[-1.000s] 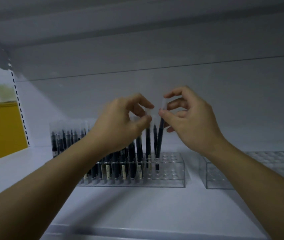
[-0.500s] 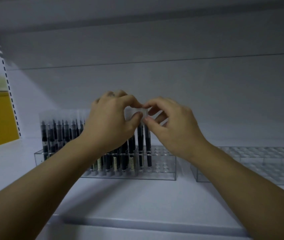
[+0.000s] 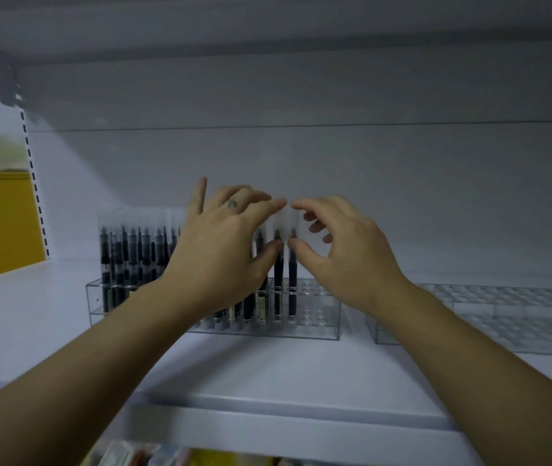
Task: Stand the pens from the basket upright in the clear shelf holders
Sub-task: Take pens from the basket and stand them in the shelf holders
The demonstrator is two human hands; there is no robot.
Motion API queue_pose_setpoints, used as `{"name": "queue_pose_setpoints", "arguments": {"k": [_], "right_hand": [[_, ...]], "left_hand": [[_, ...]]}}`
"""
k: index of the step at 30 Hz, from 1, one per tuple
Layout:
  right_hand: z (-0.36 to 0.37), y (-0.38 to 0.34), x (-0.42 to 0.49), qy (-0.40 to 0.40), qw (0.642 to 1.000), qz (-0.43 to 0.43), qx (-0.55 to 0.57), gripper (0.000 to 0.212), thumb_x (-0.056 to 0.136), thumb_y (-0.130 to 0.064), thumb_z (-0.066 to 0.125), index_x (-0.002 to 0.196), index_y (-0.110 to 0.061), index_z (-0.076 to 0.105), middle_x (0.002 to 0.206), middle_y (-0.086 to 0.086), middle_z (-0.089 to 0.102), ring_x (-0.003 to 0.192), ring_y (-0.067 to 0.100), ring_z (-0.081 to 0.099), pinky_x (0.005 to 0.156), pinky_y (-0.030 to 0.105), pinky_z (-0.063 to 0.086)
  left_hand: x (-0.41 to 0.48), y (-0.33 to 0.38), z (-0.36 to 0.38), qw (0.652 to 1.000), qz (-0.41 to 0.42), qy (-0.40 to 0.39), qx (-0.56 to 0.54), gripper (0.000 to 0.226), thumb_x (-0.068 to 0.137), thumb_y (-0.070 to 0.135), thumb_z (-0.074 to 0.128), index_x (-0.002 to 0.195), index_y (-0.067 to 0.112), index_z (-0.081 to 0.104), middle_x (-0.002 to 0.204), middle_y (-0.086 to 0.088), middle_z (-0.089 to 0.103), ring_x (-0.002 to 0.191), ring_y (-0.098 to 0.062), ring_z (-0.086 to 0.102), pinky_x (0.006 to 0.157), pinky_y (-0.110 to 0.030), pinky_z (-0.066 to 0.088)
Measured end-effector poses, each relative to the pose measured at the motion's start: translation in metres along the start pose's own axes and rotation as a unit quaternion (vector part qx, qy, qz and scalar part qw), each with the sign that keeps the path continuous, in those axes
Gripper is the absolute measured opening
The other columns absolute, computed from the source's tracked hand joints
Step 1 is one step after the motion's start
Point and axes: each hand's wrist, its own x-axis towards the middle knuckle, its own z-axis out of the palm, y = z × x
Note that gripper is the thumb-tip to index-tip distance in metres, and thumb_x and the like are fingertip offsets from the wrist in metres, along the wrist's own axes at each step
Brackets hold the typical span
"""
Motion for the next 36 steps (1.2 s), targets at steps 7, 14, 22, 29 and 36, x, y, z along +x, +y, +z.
{"name": "queue_pose_setpoints", "arguments": {"k": [7, 14, 22, 29, 36], "right_hand": [[-0.021, -0.032, -0.037, -0.056, 0.993, 0.011, -0.101, 0.071, 0.088, -0.046, 0.062, 0.148, -0.026, 0.03, 0.146, -0.007, 0.036, 0.132, 0.011, 0.031, 0.11, 0.028, 0.025], [-0.048, -0.07, -0.093, -0.037, 0.993, 0.029, -0.106, 0.071, 0.087, -0.046, 0.063, 0.148, -0.03, 0.03, 0.151, -0.009, 0.032, 0.137, 0.009, 0.025, 0.112, 0.027, 0.019], [-0.051, -0.103, -0.183, -0.027, 0.995, 0.031, -0.087, 0.049, 0.082, -0.028, 0.074, 0.127, -0.018, 0.057, 0.121, -0.001, 0.057, 0.112, 0.015, 0.051, 0.095, 0.031, 0.041], [-0.016, -0.094, -0.276, -0.152, 0.978, 0.123, -0.073, 0.049, 0.085, -0.04, 0.068, 0.129, -0.025, 0.054, 0.124, -0.006, 0.054, 0.111, 0.012, 0.051, 0.087, 0.026, 0.043], [0.04, -0.06, -0.377, -0.353, 0.897, 0.254, -0.077, 0.059, 0.088, -0.045, 0.061, 0.141, -0.027, 0.041, 0.14, -0.006, 0.041, 0.128, 0.015, 0.041, 0.095, 0.025, 0.036]], "left_hand": [[-0.022, 0.016, -0.031, 1.0, 0.002, -0.002, -0.029, 0.055, 0.088, 0.04, 0.059, 0.14, 0.027, 0.045, 0.138, 0.001, 0.05, 0.135, -0.022, 0.037, 0.119, -0.054, 0.009], [-0.072, 0.039, -0.058, 0.991, 0.036, 0.046, -0.117, 0.041, 0.088, 0.03, 0.062, 0.126, 0.019, 0.058, 0.122, 0.0, 0.06, 0.116, -0.022, 0.052, 0.101, -0.042, 0.042], [-0.164, 0.069, -0.043, 0.971, 0.043, 0.071, -0.224, 0.029, 0.09, 0.029, 0.055, 0.112, 0.014, 0.063, 0.103, 0.0, 0.061, 0.096, -0.017, 0.052, 0.079, -0.026, 0.042], [-0.257, 0.087, 0.01, 0.952, -0.052, -0.088, -0.289, 0.036, 0.09, 0.038, 0.058, 0.122, 0.022, 0.06, 0.112, 0.004, 0.061, 0.106, -0.015, 0.054, 0.083, -0.028, 0.046], [-0.342, 0.117, 0.085, 0.896, -0.135, -0.306, -0.293, 0.049, 0.087, 0.047, 0.061, 0.13, 0.023, 0.054, 0.13, 0.002, 0.056, 0.123, -0.02, 0.046, 0.097, -0.033, 0.04]]}}
